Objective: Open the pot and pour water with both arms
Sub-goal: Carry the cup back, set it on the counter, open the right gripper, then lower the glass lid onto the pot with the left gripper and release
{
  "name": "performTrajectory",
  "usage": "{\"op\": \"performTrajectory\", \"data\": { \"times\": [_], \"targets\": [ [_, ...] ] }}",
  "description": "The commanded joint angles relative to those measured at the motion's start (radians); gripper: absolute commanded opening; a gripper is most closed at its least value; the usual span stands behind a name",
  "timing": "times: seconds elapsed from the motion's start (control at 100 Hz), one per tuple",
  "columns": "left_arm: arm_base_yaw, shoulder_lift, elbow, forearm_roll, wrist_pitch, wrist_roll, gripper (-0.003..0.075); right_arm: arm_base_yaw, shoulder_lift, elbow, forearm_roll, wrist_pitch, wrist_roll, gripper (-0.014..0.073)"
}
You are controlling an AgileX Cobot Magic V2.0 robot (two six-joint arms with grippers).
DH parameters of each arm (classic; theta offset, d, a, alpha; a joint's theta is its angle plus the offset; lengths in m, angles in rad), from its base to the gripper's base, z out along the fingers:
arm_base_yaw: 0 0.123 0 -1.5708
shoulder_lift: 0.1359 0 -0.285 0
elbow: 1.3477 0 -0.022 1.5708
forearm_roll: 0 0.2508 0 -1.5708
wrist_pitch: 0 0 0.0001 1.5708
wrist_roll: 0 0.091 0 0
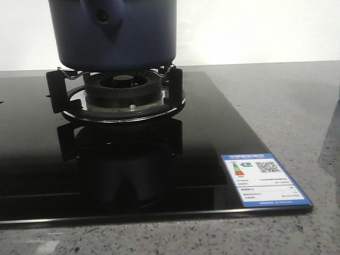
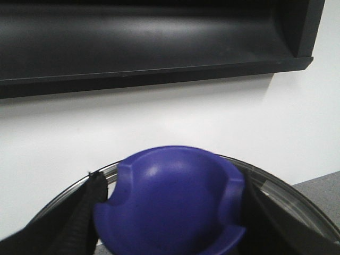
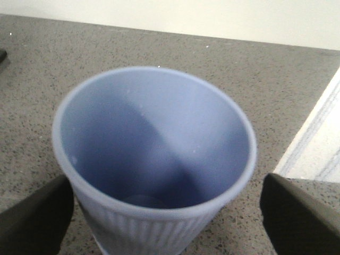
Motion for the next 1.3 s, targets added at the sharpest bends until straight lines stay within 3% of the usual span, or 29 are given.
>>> {"op": "performTrajectory", "data": {
  "times": [0.0,0.1,0.33,0.6,0.79,0.91,1.17,1.2,1.29],
  "targets": [
    [0.003,-0.017,-0.039,-0.014,-0.099,-0.001,0.0315,-0.006,-0.061,-0.018,-0.105,-0.025,0.132,0.0643],
    [0.003,-0.017,-0.039,-0.014,-0.099,-0.001,0.0315,-0.006,-0.079,-0.018,-0.231,-0.028,0.269,0.0643],
    [0.003,-0.017,-0.039,-0.011,-0.101,-0.001,0.0315,-0.006,-0.128,-0.018,-0.400,-0.027,0.427,0.0643],
    [0.003,-0.017,-0.039,-0.009,-0.101,-0.001,0.0315,-0.006,-0.296,-0.018,-0.416,-0.041,0.493,0.0643],
    [0.003,-0.017,-0.039,-0.009,-0.103,-0.001,0.0315,-0.002,-0.352,-0.018,-0.416,-0.174,0.493,0.0626],
    [0.003,-0.017,-0.039,-0.009,-0.103,-0.001,0.0315,0.006,-0.352,-0.018,-0.416,-0.243,0.493,0.0489],
    [-0.028,-0.017,-0.039,-0.037,-0.090,-0.001,0.0315,0.006,-0.378,-0.018,-0.416,-0.368,0.493,-0.0039],
    [-0.038,-0.017,-0.039,-0.037,-0.090,-0.001,0.0315,0.006,-0.382,-0.018,-0.416,-0.376,0.493,-0.0080],
    [-0.074,-0.017,-0.039,-0.037,-0.095,-0.001,0.0316,0.006,-0.386,-0.018,-0.416,-0.394,0.493,-0.0076]
  ]
}}
